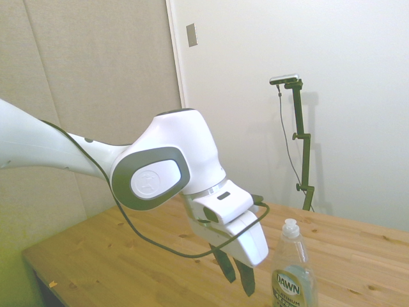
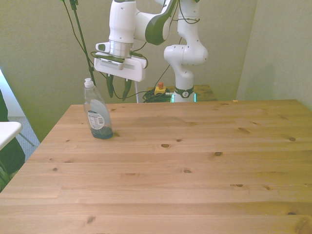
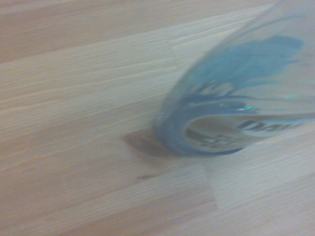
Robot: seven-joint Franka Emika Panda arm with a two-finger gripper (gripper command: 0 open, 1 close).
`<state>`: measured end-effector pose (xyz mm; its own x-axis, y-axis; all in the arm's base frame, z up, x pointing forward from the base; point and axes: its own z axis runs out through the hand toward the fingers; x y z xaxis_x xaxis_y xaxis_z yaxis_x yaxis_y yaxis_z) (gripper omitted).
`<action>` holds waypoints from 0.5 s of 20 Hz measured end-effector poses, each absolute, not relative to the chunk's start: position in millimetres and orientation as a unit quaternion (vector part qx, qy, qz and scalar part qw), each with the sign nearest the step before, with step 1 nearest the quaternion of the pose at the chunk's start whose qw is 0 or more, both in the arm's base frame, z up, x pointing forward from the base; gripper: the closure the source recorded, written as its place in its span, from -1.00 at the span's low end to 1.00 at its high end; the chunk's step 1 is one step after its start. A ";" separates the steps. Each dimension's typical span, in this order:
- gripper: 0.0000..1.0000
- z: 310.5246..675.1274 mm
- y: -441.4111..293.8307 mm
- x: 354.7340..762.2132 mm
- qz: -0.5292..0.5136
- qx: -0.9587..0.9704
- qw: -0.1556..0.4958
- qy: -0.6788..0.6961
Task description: Knock down the dish soap
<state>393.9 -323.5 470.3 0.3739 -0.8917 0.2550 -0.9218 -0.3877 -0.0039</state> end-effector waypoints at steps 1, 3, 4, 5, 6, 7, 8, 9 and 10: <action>1.00 471.3 -330.2 395.7 0.108 0.824 0.072 -0.552; 1.00 470.1 -338.8 402.3 0.103 0.822 0.077 -0.554; 1.00 469.7 -342.1 406.1 0.102 0.822 0.079 -0.555; 1.00 469.3 -345.6 410.0 0.101 0.821 0.081 -0.556; 1.00 469.2 -349.2 413.4 0.101 0.819 0.084 -0.558; 1.00 469.3 -352.7 416.3 0.101 0.818 0.086 -0.560; 1.00 469.7 -356.1 419.0 0.102 0.816 0.087 -0.562; 1.00 471.7 -359.4 421.5 0.103 0.815 0.089 -0.564; 1.00 474.7 -362.3 424.1 0.105 0.812 0.091 -0.567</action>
